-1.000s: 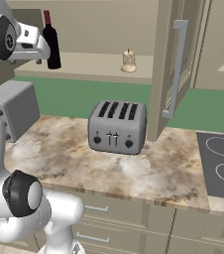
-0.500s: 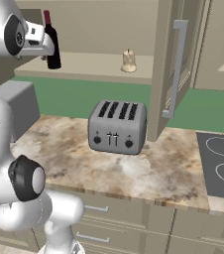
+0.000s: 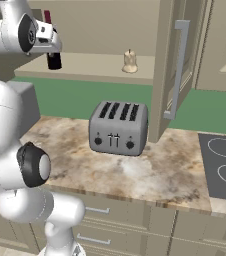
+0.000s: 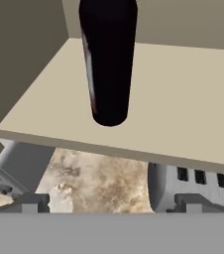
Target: Get the candle and the wine from the cabinet and move them to the dining counter.
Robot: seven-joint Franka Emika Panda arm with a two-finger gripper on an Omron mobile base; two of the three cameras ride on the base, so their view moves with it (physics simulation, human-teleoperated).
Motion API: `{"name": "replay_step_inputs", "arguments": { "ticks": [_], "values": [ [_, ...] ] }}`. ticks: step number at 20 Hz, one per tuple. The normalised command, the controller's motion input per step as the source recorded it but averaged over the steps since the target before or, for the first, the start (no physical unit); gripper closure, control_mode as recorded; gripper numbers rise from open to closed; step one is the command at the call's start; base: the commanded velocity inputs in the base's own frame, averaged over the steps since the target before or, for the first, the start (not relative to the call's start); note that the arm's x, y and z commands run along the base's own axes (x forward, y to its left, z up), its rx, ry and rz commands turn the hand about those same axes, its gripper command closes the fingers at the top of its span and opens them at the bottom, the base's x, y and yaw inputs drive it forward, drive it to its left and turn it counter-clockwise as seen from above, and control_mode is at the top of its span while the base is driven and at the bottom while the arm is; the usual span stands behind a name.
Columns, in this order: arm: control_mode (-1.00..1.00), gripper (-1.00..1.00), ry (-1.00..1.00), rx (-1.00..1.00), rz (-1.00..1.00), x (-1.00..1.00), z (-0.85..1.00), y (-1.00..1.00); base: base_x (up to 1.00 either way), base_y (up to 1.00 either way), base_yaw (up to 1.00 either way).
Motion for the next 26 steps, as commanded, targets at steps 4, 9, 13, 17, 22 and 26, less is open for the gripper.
{"name": "replay_step_inputs", "arguments": {
  "ticks": [4, 9, 13, 17, 22, 26],
  "values": [
    [-1.00, -1.00, 0.00, 0.00, 0.00, 0.39, 0.00, 0.05, 0.00, 0.00, 0.00],
    [-1.00, -1.00, 0.00, 0.00, 0.00, 0.35, 0.00, 0.05, 0.00, 0.00, 0.00],
    [-1.00, -1.00, 0.00, 0.00, 0.00, 0.31, -0.01, 0.09, 0.00, 0.00, 0.00],
    [-1.00, -1.00, -0.01, 0.00, 0.00, 0.25, -0.07, 0.09, 0.00, 0.00, 0.00],
    [-1.00, -1.00, -0.07, 0.00, 0.00, 0.08, -0.03, 0.02, 0.00, 0.00, 0.00],
    [-1.00, -1.00, -0.10, 0.00, 0.00, 0.00, -0.04, 0.00, 0.00, 0.00, 0.00]
  ]
}}
